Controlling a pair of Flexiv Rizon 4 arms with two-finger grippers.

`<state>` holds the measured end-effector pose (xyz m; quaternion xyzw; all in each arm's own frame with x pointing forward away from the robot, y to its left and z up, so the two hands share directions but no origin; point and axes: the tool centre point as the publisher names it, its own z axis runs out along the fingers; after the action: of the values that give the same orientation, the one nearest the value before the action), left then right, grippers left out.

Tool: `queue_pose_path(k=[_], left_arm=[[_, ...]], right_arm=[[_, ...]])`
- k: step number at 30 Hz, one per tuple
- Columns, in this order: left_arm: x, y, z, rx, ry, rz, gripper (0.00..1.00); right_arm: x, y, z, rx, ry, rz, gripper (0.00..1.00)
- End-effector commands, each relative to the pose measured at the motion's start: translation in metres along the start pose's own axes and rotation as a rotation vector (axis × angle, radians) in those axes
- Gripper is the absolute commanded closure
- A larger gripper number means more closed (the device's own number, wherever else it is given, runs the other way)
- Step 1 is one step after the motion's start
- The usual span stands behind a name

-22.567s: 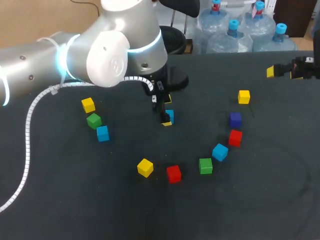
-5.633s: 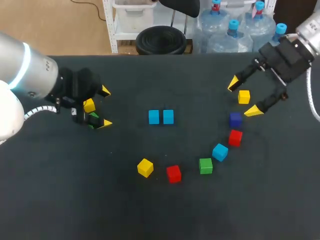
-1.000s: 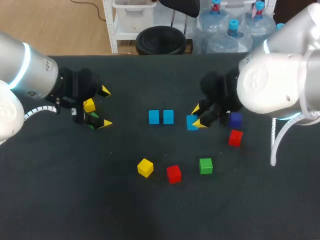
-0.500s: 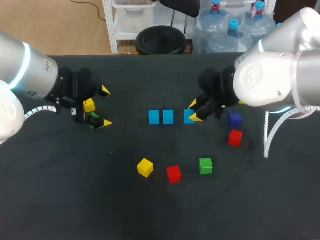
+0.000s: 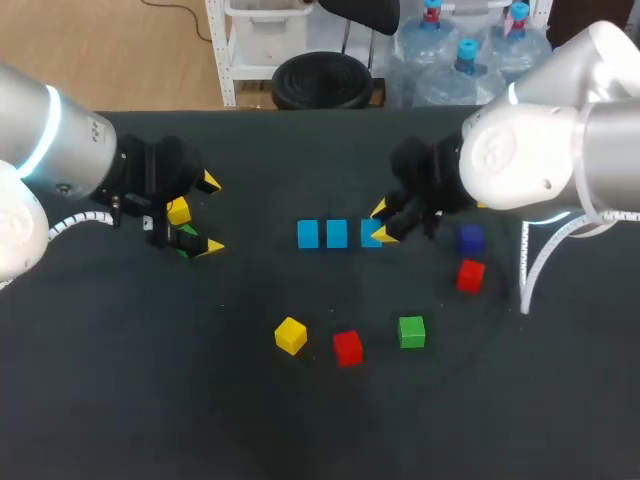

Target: Place the blue cubes, place green cubes on the blue cubes, place the yellow cubes on the green cubes, then place the red cubes on the yellow cubes, and place purple cube on the red cubes.

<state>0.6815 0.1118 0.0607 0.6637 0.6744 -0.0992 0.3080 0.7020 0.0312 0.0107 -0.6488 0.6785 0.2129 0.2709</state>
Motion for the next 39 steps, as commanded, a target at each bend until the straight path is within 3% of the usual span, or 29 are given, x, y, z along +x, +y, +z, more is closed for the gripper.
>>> queue_pose_path(k=[1,39], left_arm=[[0.002,0.000,-0.001,0.000,-0.009,0.005,0.00],[0.002,0.000,-0.001,0.000,-0.009,0.005,0.00]], right_arm=[[0.001,-0.004,0.003,-0.009,-0.016,0.003,1.00],[0.005,-0.010,0.015,-0.041,-0.031,-0.005,1.00]])
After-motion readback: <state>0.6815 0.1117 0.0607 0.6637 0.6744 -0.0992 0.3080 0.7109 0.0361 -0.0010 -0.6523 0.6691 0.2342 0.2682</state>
